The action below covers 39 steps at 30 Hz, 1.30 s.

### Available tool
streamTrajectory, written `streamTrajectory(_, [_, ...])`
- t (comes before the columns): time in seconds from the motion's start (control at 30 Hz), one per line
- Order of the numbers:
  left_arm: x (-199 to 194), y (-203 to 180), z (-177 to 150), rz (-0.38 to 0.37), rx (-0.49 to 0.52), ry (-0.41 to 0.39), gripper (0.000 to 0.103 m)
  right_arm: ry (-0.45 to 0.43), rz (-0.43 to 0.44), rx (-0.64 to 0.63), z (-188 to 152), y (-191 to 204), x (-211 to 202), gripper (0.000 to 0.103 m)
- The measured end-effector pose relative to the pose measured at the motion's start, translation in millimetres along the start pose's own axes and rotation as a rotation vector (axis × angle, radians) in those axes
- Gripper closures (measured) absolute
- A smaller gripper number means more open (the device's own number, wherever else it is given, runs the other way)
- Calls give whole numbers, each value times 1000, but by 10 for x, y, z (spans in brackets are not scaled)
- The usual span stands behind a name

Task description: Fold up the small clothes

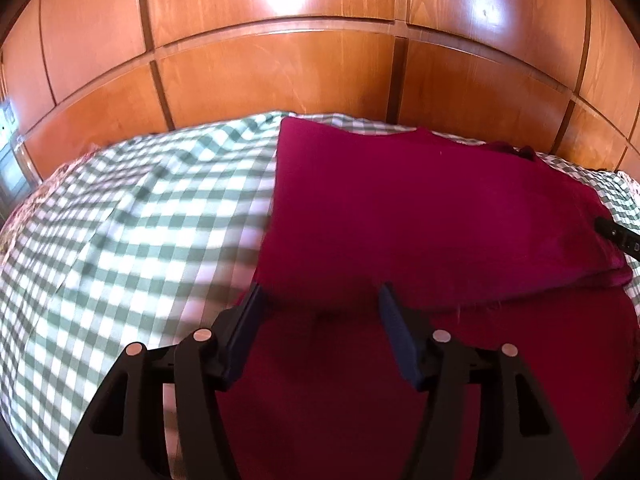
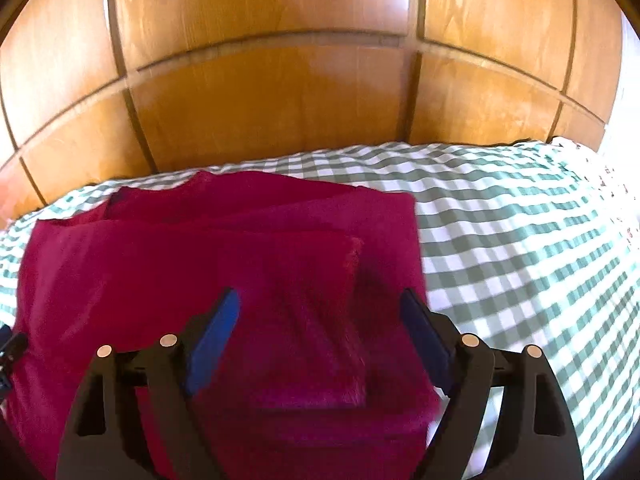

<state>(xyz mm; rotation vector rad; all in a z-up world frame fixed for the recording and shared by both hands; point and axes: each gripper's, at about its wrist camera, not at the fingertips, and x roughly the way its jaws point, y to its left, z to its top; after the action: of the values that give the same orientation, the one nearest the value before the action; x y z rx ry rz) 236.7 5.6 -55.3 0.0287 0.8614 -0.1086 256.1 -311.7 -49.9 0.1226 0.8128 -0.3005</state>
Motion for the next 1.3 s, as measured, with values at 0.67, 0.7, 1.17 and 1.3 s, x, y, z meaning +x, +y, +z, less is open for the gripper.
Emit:
streamTrajectory(0.67, [-789, 316, -827, -1, -12, 15, 44, 154, 85, 38, -1122, -266, -725, 10])
streamTrajectory(0.7, [-816, 320, -859, -2, -9, 17, 44, 157, 96, 50, -1167, -301, -760, 10])
streamTrajectory(1.17, [-1021, 433, -1155, 13, 19, 61, 43, 198, 186, 40, -1651, -420, -1223, 10])
streamTrajectory(1.3, [-1094, 529, -1253, 13, 25, 79, 43, 219, 216, 34, -1758, -488, -1339, 10])
